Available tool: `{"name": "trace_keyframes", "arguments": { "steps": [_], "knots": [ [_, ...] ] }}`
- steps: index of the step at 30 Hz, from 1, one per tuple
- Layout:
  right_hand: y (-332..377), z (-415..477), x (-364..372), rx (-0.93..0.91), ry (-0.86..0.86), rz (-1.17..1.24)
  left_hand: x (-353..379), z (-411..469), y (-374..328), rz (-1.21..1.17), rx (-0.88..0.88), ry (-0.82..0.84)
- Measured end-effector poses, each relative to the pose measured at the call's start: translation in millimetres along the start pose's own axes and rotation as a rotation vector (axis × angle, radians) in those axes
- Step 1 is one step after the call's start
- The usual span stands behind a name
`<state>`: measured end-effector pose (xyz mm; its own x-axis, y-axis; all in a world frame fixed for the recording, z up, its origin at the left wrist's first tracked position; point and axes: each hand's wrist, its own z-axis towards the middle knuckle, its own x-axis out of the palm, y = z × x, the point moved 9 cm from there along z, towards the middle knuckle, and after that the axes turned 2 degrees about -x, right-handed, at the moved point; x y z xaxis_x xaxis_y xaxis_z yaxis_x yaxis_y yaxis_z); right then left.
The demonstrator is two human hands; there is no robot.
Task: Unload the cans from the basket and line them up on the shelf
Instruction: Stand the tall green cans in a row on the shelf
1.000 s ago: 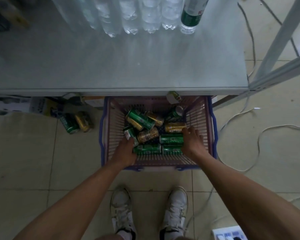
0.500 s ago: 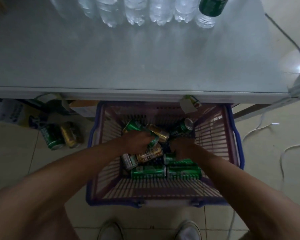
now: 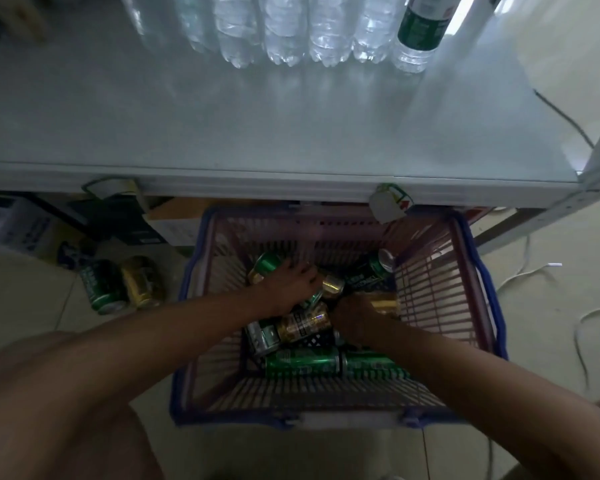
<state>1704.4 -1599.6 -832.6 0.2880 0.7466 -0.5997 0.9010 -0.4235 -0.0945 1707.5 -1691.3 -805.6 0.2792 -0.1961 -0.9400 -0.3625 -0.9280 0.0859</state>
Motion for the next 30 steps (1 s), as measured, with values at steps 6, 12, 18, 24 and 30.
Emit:
{"name": "trace_keyframes", "arguments": {
  "steps": [6, 12, 18, 24, 30],
  "knots": [
    [-17, -29, -9, -0.128, -0.142, 0.180, -34, -28, 41, -0.704, -0.244, -0.063],
    [-48, -54, -26, -0.160, -0.142, 0.442, -47, -49, 59, -0.878, -0.366, -0.125],
    [-68, -125, -119, -0.252, -0.361, 0.634, -62, -49, 67, -0.822, -0.355, -0.108],
    [-98, -216, -222, -0.636, -0.555, 1.201, -109, -52, 60, -0.775, -0.180, 0.012],
    [-156, -233, -282, -0.743, -0.978, 1.556, -224, -84, 78, -0.859, 0.034, 0.078]
  ]
}}
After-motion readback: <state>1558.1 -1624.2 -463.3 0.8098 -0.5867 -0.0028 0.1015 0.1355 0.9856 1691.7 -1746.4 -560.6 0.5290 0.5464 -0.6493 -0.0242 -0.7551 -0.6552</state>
